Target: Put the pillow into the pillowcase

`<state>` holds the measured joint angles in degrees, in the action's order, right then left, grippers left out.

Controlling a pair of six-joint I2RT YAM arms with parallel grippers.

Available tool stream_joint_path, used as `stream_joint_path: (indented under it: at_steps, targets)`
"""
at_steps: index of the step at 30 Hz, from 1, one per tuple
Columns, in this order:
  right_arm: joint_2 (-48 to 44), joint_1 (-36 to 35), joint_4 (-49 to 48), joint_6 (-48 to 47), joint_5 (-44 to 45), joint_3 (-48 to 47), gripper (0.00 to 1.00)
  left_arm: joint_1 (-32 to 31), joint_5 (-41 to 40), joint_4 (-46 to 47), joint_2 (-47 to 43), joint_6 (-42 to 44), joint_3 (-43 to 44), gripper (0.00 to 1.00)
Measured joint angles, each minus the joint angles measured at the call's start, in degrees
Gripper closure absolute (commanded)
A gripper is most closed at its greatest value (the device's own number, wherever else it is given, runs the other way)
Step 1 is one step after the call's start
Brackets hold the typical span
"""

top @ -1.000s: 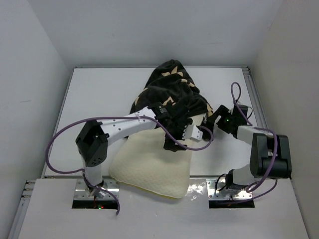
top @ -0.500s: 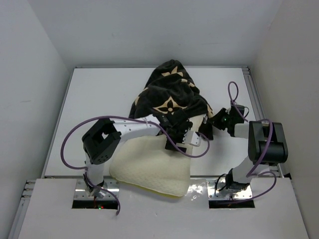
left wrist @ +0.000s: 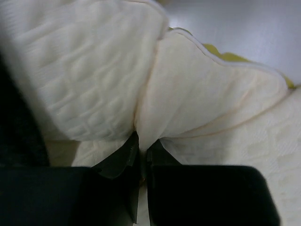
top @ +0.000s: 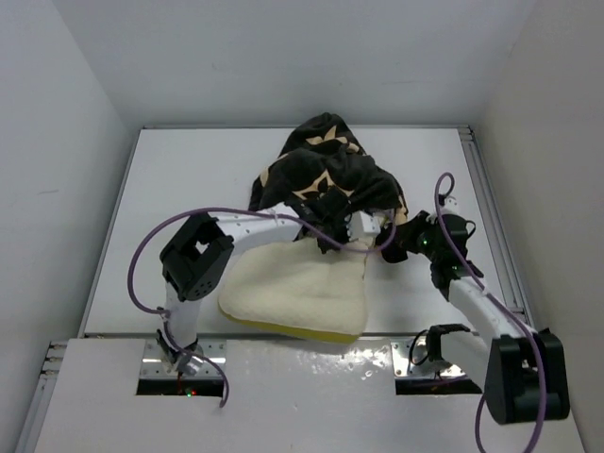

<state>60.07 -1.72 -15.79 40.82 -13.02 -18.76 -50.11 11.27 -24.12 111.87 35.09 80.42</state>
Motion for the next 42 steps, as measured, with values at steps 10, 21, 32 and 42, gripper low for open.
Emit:
stream_joint_path:
  at_steps: [10, 21, 32, 42]
  targets:
    - [-13.4, -4.6, 13.2, -0.8, 5.6, 5.1, 1.00, 14.6, 0.3, -4.4, 1.4, -14.3, 9.1, 1.00]
    - [-14.9, -17.1, 19.8, -5.1, 6.9, 4.3, 0.17, 10.8, 0.5, -3.5, 1.2, -13.9, 7.5, 0.92]
    - [-4.7, -6.4, 31.6, -12.8, 12.7, -14.5, 0.90, 7.5, 2.9, -9.3, -6.0, -6.2, 6.7, 1.00]
    - [10.6, -1.6, 30.1, -17.9, 15.1, -20.2, 0.35, -3.0, 3.0, -35.1, -13.5, 29.7, 9.7, 0.00]
